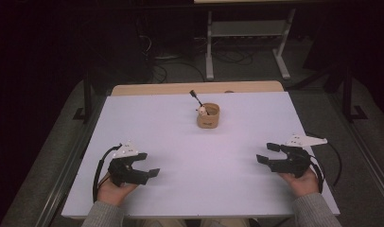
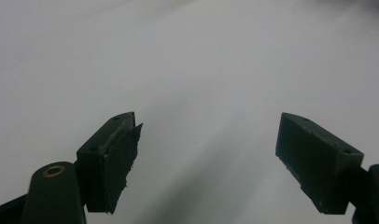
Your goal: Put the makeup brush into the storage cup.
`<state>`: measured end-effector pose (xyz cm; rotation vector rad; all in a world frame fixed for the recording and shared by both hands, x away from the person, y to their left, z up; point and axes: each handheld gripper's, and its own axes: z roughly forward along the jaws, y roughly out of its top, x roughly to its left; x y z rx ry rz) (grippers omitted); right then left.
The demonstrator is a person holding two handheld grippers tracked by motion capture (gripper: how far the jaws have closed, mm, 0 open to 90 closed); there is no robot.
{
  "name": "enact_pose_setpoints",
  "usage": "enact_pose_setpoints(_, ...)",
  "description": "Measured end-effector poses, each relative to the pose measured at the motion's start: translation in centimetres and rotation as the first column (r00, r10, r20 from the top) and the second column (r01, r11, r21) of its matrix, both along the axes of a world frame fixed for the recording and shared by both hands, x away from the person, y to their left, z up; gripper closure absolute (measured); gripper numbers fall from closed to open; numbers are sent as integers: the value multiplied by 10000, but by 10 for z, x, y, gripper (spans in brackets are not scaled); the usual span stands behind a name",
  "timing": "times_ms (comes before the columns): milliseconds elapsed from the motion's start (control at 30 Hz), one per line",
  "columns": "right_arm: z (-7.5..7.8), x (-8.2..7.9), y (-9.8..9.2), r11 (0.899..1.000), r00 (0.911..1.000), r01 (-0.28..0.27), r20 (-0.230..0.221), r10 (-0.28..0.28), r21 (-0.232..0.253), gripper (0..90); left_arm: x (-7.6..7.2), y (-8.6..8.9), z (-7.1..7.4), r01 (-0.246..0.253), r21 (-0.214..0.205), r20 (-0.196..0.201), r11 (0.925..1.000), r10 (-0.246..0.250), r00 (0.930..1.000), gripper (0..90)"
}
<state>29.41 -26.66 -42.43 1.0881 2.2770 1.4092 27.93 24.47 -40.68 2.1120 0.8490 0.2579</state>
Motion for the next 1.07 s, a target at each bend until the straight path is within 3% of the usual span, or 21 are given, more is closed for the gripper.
enact_pose_setpoints(233, -5, -5, -2, 9999, 10000, 95, 19, -96, 129, 287, 0, 0, 0, 3, -13, -43, 10000, -3, 10000, 198)
enact_pose_setpoints(1000, -8, -16, 1, 9998, 9997, 168, 155, -166, -125, 267, 0, 0, 0, 19, -7, -41, 10000, -19, 10000, 190)
enact_pose_setpoints(1067, -8, -16, 1, 9998, 9996, 194, 194, -192, -98, 267, 1, 0, 0, 147, 191, -8, 9997, -147, 9999, 191)
